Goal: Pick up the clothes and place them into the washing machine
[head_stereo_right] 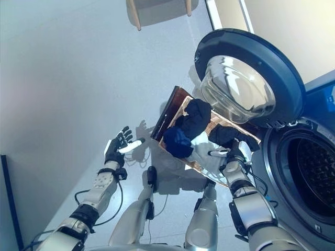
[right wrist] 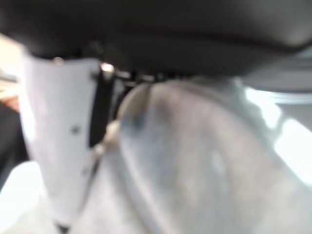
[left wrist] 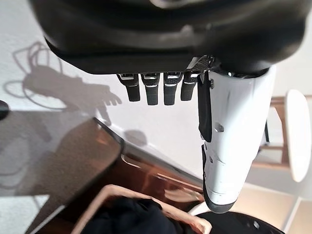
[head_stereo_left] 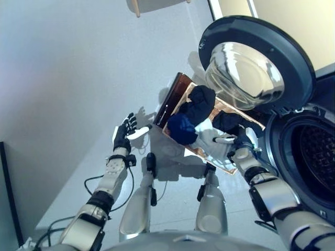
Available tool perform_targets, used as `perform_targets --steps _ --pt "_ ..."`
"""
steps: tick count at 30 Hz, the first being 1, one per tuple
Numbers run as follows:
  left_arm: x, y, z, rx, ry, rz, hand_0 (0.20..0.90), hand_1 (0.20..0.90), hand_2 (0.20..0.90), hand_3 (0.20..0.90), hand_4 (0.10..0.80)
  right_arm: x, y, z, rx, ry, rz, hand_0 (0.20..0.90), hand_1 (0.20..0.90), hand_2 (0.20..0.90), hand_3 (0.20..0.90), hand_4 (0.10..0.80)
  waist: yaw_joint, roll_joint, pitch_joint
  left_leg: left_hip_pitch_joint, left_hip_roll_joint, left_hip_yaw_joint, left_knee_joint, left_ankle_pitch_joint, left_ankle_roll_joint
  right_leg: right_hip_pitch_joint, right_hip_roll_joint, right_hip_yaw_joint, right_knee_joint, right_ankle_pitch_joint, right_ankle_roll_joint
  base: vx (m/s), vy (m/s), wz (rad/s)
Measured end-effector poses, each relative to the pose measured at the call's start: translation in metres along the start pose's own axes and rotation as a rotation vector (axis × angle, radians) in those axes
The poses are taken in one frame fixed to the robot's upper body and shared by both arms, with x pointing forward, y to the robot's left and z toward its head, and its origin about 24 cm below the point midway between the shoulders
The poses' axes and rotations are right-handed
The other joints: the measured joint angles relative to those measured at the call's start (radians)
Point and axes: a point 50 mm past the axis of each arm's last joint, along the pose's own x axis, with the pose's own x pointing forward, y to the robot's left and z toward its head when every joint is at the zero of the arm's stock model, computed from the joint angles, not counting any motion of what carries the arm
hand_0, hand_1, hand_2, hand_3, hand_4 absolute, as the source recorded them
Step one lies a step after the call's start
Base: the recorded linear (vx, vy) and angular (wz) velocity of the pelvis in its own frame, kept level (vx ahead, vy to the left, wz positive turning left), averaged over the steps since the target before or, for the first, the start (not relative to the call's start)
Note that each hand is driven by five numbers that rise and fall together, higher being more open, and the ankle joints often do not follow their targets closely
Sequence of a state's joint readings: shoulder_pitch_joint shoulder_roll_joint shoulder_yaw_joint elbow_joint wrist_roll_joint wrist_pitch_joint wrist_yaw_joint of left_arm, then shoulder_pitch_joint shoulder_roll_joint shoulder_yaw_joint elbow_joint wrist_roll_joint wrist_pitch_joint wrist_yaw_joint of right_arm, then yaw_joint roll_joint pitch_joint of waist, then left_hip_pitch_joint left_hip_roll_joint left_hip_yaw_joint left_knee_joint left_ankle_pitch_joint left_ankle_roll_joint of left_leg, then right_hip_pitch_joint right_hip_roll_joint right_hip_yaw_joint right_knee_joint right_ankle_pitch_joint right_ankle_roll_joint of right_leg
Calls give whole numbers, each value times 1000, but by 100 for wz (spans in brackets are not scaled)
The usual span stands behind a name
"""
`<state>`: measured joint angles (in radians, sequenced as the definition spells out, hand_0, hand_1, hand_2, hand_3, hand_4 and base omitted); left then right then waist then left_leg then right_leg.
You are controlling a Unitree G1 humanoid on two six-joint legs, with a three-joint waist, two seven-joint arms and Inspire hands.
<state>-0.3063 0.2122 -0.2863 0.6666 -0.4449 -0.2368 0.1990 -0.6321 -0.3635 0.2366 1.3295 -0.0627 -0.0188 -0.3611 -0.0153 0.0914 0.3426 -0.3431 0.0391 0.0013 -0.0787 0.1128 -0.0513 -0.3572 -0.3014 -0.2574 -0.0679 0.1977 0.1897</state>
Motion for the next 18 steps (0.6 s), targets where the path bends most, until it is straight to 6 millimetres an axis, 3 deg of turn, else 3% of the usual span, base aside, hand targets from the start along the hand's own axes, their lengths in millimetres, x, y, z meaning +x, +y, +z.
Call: perform_targets --steps 1,10,18 --pt "1 -1 3 0 -8 -3 900 900 900 900 800 1 -2 0 -15 -5 7 200 200 200 200 300 -1 0 0 2 0 2 0 0 0 0 0 2 0 0 0 0 29 -5" --pt "0 0 0 -1 1 -2 900 900 900 900 800 6 -17 2 -65 -13 -7 200 200 200 200 300 2 0 0 4 0 5 0 1 1 0 0 10 1 2 2 -7 11 -2" --pt "-3 3 -5 -3 14 9 900 900 900 900 800 2 -1 -2 -71 20 88 200 200 200 200 300 2 -1 0 10 -1 10 0 1 2 0 -1 16 5 3 3 0 -2 -1"
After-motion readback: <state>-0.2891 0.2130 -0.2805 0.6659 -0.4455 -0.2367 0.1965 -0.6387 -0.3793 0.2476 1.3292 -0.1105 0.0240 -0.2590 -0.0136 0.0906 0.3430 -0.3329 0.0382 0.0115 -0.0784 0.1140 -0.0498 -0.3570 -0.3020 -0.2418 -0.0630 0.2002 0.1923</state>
